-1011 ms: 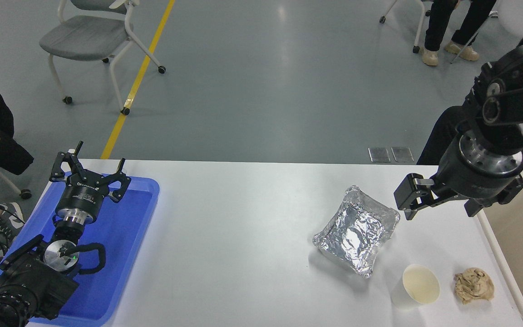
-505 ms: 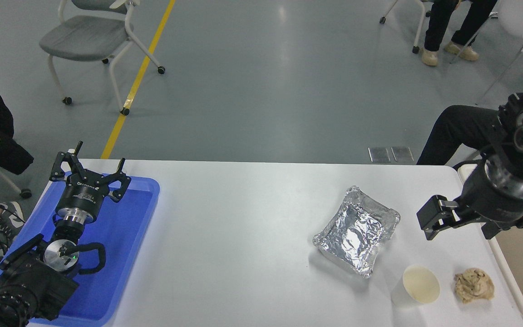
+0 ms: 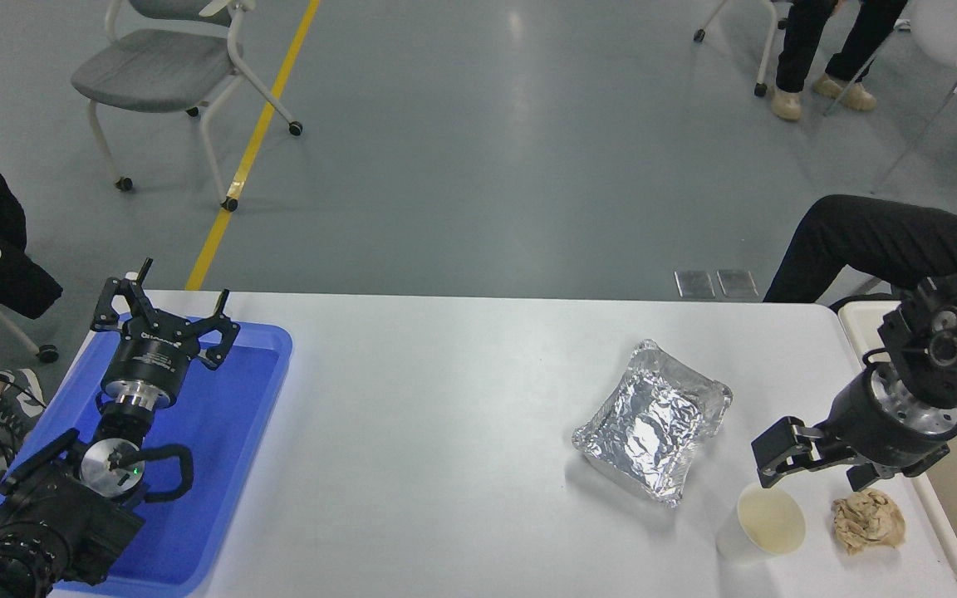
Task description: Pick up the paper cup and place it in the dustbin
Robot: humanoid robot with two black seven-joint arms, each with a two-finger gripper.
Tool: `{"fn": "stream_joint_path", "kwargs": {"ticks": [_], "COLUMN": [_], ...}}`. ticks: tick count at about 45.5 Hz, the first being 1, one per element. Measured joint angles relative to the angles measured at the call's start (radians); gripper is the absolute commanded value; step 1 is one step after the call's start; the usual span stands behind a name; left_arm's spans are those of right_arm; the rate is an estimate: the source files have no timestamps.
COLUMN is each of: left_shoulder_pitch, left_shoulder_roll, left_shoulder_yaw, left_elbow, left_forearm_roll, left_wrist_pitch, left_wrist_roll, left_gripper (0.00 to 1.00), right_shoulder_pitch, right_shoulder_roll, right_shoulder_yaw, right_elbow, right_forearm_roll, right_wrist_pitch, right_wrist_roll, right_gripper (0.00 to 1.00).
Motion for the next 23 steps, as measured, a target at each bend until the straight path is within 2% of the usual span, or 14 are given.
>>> {"fn": "stream_joint_path", "kwargs": {"ticks": [23], "left_shoulder_pitch": [0.0], "left_shoulder_roll": [0.0], "left_shoulder_yaw": [0.0], "left_elbow": [0.001], "left_forearm_roll": [0.0], "left_wrist_pitch": [0.0], "left_wrist_roll": [0.001], "left_gripper": [1.0], "right_shoulder_pitch": [-0.275], "right_shoulder_roll": [-0.066], "right_shoulder_yaw": [0.147], "right_elbow": [-0.12], "right_forearm_roll": [-0.158], "right_wrist_pitch": [-0.052], "right_wrist_roll": [0.002], "right_gripper": [1.0]}}
